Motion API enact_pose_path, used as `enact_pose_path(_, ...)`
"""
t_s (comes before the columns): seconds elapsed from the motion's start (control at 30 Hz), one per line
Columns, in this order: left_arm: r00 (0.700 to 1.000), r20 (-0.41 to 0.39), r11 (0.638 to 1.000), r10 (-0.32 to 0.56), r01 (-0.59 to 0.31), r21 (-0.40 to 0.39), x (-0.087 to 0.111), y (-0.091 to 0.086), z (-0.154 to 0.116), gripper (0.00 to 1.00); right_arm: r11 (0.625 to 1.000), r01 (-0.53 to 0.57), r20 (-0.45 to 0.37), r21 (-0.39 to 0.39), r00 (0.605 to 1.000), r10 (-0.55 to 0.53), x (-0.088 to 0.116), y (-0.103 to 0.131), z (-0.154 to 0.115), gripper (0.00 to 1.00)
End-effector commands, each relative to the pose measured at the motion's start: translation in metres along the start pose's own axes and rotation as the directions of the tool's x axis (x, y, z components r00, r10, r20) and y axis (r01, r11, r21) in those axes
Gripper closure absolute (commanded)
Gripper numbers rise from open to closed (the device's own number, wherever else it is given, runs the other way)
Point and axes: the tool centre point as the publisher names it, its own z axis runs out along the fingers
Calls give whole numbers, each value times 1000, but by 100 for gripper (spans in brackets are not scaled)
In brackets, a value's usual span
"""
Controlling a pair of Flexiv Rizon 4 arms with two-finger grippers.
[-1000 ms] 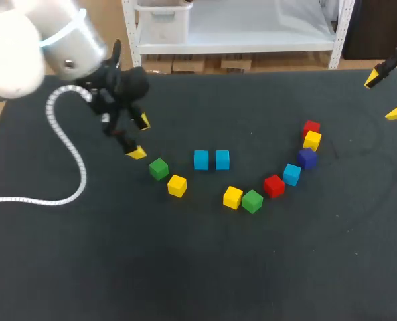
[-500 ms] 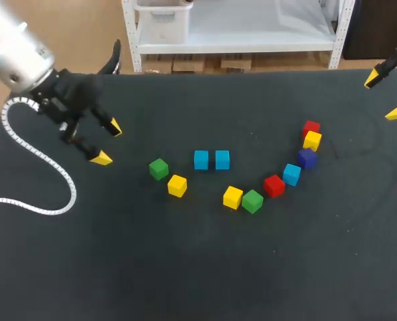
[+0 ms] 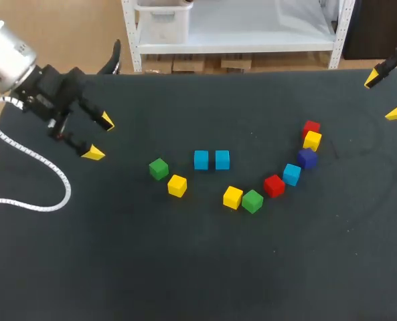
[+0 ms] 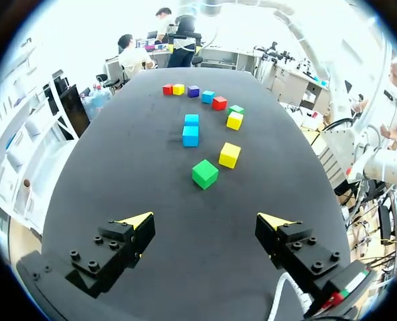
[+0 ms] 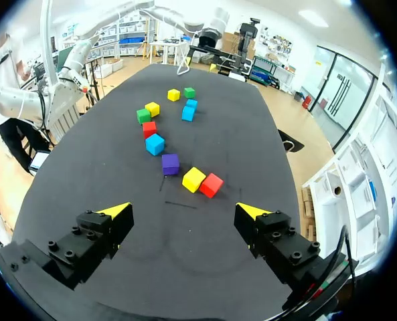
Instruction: Place the blue cubes, place green cubes on the blue cubes, place the yellow cubes on the green cubes, then place the red cubes on the yellow cubes, and place purple cube on the red cubes.
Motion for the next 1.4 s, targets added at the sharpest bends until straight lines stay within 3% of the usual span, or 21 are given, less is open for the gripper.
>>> enact_pose_path(0.03, 1000, 3, 1000, 2, -2, -9, 1, -4, 0, 0, 1000, 0, -1, 3, 1000, 0, 0, 1, 0, 0)
enact_pose_path(0.57, 1000, 3, 1000, 2, -2, -9, 1, -4, 0, 0, 1000, 0, -1, 3, 1000, 0, 0, 1, 0, 0)
enact_pose_path(0.7, 1000, 3, 1000, 2, -2, -9, 1, -4, 0, 0, 993, 111, -21, -43, 994, -112, -13, -8, 3, 0)
enact_pose_path(0.8, 1000, 3, 1000, 2, -2, -9, 1, -4, 0, 0, 969, 218, -14, -120, 975, -221, -25, -14, 12, 0)
enact_pose_path(0.97, 1000, 3, 1000, 2, -2, -9, 1, -4, 0, 0, 895, 362, -3, -261, 927, -376, -44, -14, 30, 0)
enact_pose_path(1.17, 1000, 3, 1000, 2, -2, -9, 1, -4, 0, 0, 759, 514, 51, -400, 840, -541, -66, -9, 52, 0)
enact_pose_path(1.27, 1000, 3, 1000, 2, -2, -9, 1, -4, 0, 0, 676, 579, 85, -456, 785, -614, -77, -8, 63, 0)
enact_pose_path(1.4, 1000, 3, 1000, 2, -2, -9, 1, -4, 0, 0, 532, 667, 173, -522, 694, -699, -87, -2, 77, 0)
